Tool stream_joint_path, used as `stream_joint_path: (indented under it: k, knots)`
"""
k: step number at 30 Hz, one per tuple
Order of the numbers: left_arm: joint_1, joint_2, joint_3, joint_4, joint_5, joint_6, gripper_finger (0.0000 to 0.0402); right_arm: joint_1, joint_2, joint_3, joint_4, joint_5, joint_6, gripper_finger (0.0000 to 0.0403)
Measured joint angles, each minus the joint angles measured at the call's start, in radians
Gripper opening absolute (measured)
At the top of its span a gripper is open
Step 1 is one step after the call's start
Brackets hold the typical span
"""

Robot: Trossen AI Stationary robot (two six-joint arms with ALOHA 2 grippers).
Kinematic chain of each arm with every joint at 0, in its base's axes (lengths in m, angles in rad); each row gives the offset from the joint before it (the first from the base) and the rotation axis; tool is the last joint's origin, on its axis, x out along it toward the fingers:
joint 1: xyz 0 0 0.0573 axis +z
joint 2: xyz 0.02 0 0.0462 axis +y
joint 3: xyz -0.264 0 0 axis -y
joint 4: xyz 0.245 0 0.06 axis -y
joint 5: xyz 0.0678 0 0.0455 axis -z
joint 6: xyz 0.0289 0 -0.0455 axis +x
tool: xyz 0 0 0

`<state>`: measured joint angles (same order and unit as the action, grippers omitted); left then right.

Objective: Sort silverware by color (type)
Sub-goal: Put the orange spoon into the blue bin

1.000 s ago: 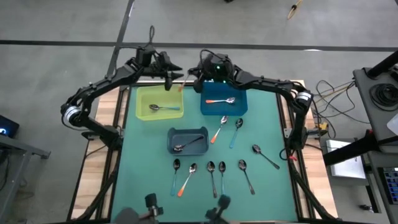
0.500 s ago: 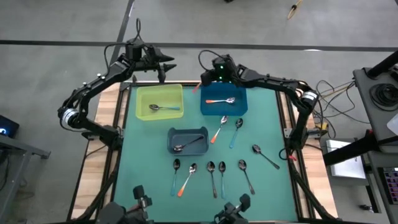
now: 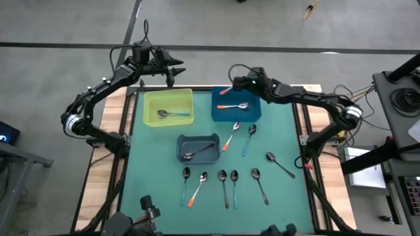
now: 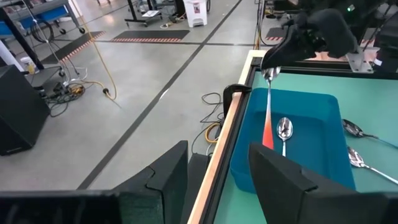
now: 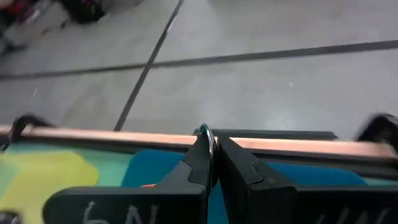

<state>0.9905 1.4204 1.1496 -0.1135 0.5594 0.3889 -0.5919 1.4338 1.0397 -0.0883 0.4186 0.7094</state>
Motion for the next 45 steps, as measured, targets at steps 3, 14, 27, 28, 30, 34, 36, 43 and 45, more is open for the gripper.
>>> stream_joint_path:
  k: [3,14,27,28,30,34,36,43,45]
  knots:
    - [0.000,0.000,0.000,0.000,0.000,0.000,0.0151,0.000,-0.032,-0.078,0.055,0.031,0.059,0.0009]
    - [0.000,0.001,-0.005,0.000,0.000,-0.003,0.0151,0.007,0.066,-0.156,0.306,0.029,0.131,0.0009]
    - [0.005,0.001,-0.005,-0.007,-0.001,-0.003,0.0151,0.020,0.198,-0.067,0.303,0.037,0.117,0.0009]
    - [0.005,0.001,-0.005,-0.007,-0.001,-0.003,0.0151,0.022,0.206,-0.064,0.302,0.037,0.117,0.0009]
    - [0.008,0.001,-0.006,-0.007,-0.001,-0.002,0.0151,0.023,0.213,-0.063,0.300,0.039,0.117,0.0009]
    - [0.014,0.001,-0.006,-0.007,-0.002,-0.002,0.0151,0.025,0.219,-0.062,0.303,0.050,0.110,0.0009]
    - [0.017,0.001,-0.006,-0.006,-0.002,-0.002,0.0151,0.025,0.220,-0.062,0.302,0.052,0.109,0.0009]
    - [0.018,0.001,-0.006,-0.006,-0.002,-0.001,0.0151,0.025,0.220,-0.062,0.303,0.052,0.101,0.0020]
    - [0.018,0.001,-0.006,-0.006,-0.002,-0.002,0.0151,0.025,0.220,-0.062,0.302,0.052,0.100,0.0021]
